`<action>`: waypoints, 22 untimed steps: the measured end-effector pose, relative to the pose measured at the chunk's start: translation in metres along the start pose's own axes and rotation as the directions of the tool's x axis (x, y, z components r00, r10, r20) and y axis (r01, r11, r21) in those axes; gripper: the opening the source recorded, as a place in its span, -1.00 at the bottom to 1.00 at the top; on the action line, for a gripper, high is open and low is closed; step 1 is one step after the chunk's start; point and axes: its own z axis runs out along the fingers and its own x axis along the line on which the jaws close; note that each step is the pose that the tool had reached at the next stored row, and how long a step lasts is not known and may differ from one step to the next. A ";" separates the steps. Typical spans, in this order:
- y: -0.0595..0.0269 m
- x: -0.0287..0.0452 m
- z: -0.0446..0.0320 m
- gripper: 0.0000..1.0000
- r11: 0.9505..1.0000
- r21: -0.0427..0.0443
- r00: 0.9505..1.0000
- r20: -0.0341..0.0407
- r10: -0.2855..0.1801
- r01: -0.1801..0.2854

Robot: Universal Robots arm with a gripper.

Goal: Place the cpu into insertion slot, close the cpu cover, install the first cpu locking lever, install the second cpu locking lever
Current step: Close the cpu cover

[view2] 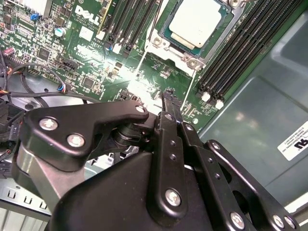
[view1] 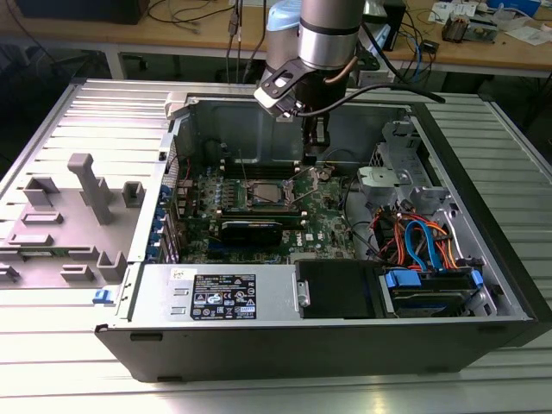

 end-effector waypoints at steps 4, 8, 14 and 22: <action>0.0001 0.0000 0.0000 -0.79 1.000 0.000 1.000 0.000 0.000 0.000; 0.0004 0.0000 0.0000 -0.79 1.000 0.000 1.000 0.000 0.000 0.000; 0.0084 0.0001 0.0009 -0.79 1.000 0.000 1.000 0.003 0.000 0.000; 0.0357 0.0006 0.0160 -0.79 1.000 0.001 1.000 0.003 -0.031 0.031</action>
